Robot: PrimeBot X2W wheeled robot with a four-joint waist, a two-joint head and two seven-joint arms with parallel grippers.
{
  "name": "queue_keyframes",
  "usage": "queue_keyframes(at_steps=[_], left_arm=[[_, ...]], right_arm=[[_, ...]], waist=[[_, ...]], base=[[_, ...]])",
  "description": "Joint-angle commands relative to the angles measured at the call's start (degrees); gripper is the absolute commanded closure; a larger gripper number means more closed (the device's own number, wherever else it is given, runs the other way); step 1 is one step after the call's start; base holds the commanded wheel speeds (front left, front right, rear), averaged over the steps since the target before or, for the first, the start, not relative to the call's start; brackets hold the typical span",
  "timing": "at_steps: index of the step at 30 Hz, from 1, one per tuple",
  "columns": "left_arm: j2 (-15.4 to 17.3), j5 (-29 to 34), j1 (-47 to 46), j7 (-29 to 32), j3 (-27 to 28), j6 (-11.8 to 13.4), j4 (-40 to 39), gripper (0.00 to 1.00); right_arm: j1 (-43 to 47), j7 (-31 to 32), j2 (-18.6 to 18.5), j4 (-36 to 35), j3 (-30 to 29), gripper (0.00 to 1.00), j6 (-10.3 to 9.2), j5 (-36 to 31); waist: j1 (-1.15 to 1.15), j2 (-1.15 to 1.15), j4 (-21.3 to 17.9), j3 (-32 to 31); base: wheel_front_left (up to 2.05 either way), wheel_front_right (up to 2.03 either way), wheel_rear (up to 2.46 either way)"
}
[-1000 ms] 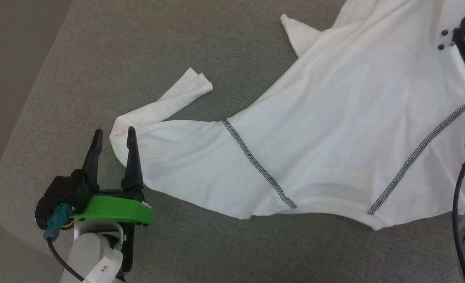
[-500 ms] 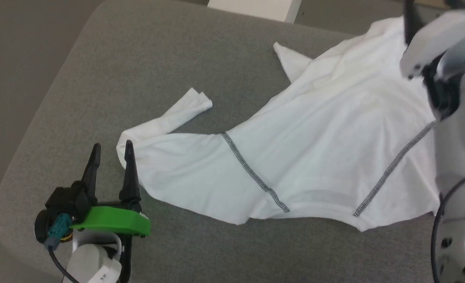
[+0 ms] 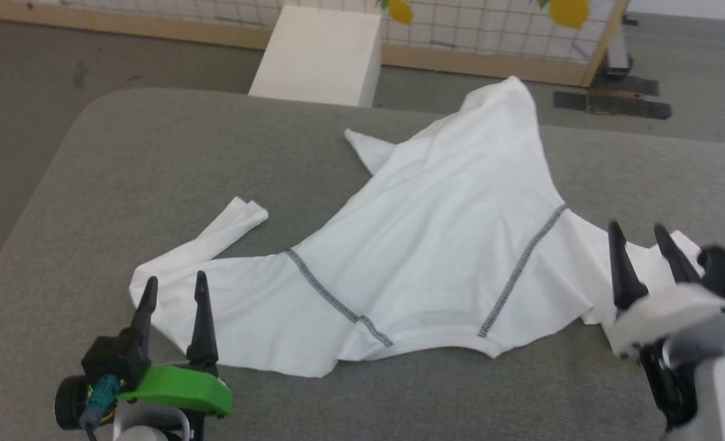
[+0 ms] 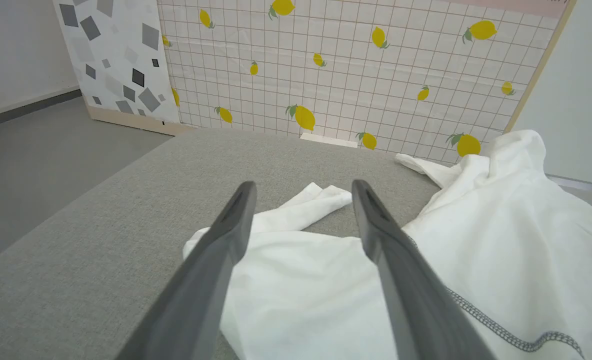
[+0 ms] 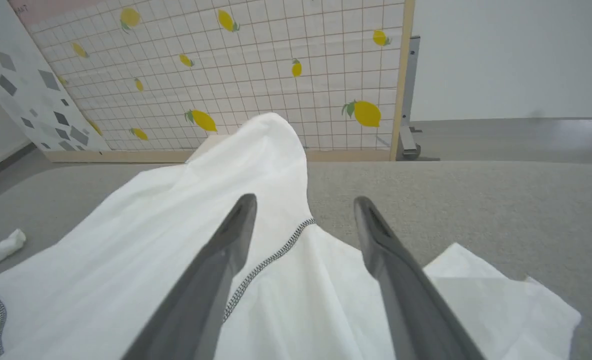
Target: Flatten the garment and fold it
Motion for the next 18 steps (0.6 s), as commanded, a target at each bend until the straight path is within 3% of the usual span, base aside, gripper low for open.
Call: queue_keyframes(at_steps=[1,4,6,9,12,14,18], left_arm=[[-0.2,-0.1,1.1,-0.3,-0.4,0.0,0.2,0.0],[-0.2,-0.9,1.6,0.3,-1.3,-0.2,0.7,0.0],[-0.2,-2.4,1.1,3.9,-2.2,-0.5,0.8,0.0],[-0.2,-5.2,0.3,15.7,-4.4,-0.9,0.8,0.0],[0.1,-6.6,0.5,33.2,-6.8,0.7,0.4,0.0],[0.2,-6.9,0.7,41.3,-7.4,2.2,-1.1,0.0],[1.3,-6.1,0.5,48.3,-7.6,4.5,-2.7,0.0]], right_arm=[[2.4,0.2,0.5,-1.7,-1.0,0.0,-0.08,1.1],[6.8,0.6,0.8,-4.2,-3.4,0.0,-0.08,3.3],[8.5,0.5,0.8,-5.1,-4.2,0.0,-0.08,5.1],[9.8,0.5,0.9,-6.3,-4.8,0.0,-0.08,6.2],[10.0,0.7,0.9,-7.4,-5.0,0.0,-0.08,6.3],[9.8,0.8,0.9,-7.8,-5.1,0.0,-0.08,6.4],[9.1,0.7,0.9,-8.5,-4.6,0.0,-0.08,6.8]], waist=[[0.0,0.0,-3.7,-3.0],[0.0,0.0,-4.7,-3.4],[0.0,0.0,-5.0,-3.5],[0.0,0.0,-5.1,-3.6],[0.0,0.0,-5.3,-3.5],[0.0,0.0,-5.3,-3.2],[0.0,0.0,-5.3,-2.2]], base=[[0.0,0.0,0.0],[0.0,0.0,0.0],[0.0,0.0,0.0],[0.0,0.0,0.0],[0.0,0.0,0.0],[0.0,0.0,0.0],[0.0,0.0,0.0]])
